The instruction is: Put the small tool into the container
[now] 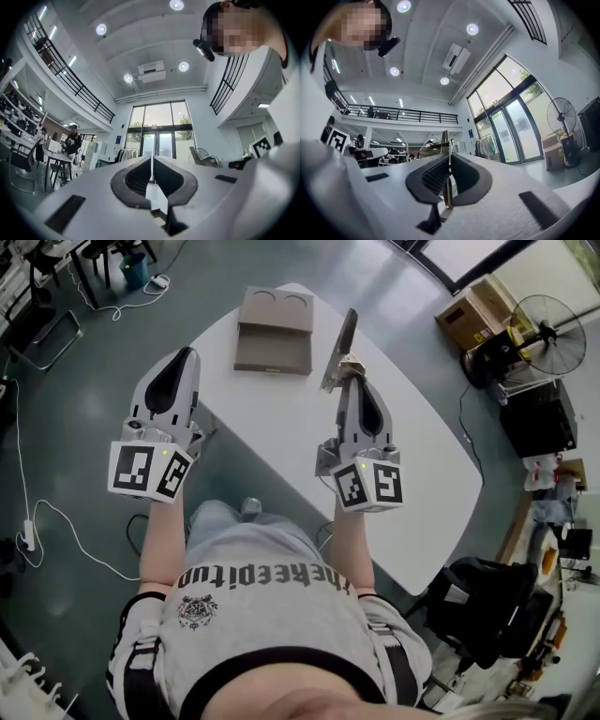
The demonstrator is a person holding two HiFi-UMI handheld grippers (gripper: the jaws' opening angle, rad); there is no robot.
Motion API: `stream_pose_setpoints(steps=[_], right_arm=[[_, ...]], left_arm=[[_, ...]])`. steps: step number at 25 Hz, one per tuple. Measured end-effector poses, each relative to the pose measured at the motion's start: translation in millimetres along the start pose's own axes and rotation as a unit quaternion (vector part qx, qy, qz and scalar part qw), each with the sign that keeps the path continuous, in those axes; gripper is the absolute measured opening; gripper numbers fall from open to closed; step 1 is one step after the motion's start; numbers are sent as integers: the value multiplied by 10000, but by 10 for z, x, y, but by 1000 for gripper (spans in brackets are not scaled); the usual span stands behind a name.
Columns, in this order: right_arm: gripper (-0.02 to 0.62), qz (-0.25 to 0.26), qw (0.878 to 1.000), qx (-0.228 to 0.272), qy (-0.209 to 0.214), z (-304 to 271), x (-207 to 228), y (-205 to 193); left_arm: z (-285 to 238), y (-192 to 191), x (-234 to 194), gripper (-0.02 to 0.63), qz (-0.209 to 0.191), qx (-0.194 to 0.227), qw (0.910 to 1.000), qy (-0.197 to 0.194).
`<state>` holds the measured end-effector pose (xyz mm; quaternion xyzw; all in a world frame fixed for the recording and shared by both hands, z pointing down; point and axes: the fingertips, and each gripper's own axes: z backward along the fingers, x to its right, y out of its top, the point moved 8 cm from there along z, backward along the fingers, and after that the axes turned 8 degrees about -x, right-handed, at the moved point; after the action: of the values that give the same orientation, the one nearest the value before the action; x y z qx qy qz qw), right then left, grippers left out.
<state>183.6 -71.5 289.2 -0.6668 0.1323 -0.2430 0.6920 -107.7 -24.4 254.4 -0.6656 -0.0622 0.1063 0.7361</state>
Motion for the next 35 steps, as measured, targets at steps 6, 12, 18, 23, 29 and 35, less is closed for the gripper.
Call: stream_pose_setpoints(steps=[6, 12, 18, 23, 29, 35], right_arm=[[8, -49, 10000, -62, 52, -157, 65, -46], [9, -9, 9999, -124, 21, -340, 73, -99], [9, 37, 9998, -152, -101, -699, 76, -138], [8, 60, 9995, -158, -270, -1079, 73, -161], [8, 62, 9986, -201, -490, -1520, 107, -235], [8, 103, 9972, -313, -669, -1914, 130, -357]], left_arm=[[-102, -19, -66, 14, 22, 4, 10000, 75], [-263, -86, -203, 14, 120, -23, 9999, 11], [-596, -131, -476, 14, 135, -40, 9998, -125], [-959, -163, -780, 14, 189, -92, 9993, -294], [-1417, -199, -1100, 14, 204, -120, 9983, -529], [-1806, -258, -1392, 14, 174, -177, 9968, -757]])
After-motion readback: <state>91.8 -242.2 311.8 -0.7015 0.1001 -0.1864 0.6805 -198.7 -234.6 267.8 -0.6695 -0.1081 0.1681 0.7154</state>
